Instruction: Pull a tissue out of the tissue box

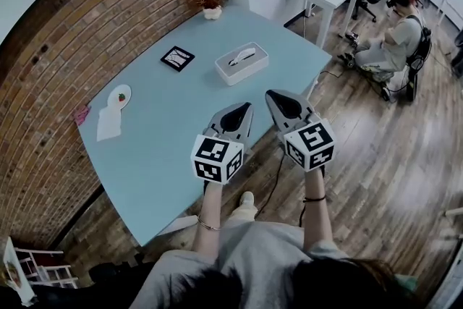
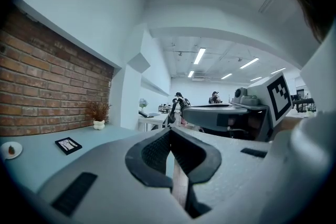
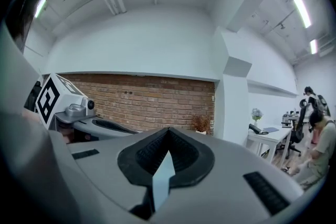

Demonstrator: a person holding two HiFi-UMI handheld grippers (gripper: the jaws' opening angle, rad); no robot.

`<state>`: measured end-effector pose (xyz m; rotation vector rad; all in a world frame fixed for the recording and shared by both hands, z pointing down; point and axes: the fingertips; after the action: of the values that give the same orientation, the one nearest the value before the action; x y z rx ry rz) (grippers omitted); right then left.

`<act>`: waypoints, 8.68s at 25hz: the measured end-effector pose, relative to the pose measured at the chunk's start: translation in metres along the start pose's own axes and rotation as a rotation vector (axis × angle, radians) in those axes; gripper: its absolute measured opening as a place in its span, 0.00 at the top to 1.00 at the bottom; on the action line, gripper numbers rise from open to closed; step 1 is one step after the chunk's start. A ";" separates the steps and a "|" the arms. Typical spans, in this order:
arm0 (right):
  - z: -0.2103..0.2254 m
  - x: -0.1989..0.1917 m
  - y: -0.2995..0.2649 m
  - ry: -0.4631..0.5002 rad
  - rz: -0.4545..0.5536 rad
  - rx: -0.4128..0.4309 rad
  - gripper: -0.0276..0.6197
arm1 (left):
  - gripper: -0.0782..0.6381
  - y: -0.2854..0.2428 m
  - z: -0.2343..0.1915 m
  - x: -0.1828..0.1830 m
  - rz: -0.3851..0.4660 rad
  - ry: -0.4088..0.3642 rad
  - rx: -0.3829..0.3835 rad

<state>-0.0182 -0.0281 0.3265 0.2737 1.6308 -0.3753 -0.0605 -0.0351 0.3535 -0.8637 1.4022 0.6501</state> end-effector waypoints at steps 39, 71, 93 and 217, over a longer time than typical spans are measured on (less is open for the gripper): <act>0.158 -0.051 -0.126 -0.047 -0.101 0.199 0.96 | 0.89 -0.182 -0.088 -0.024 -0.094 0.133 0.160; 0.214 -0.138 -0.197 -0.060 -0.313 0.400 0.96 | 0.89 -0.224 -0.135 -0.094 -0.231 0.302 0.432; 0.225 -0.179 -0.256 0.116 -0.472 0.561 0.77 | 0.89 -0.245 -0.174 -0.134 -0.278 0.408 0.470; 0.214 -0.069 -0.138 0.154 -0.239 0.494 0.96 | 0.89 -0.187 -0.096 -0.040 -0.089 0.237 0.420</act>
<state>0.1296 -0.2363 0.3915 0.4889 1.7087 -0.9637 0.0363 -0.2138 0.4211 -0.6747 1.6268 0.1746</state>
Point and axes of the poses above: the fingertips, and each gripper's own axes: y backward along the fingers, z to its right, x out of its top, and after that the axes turned 12 degrees about x, right-handed
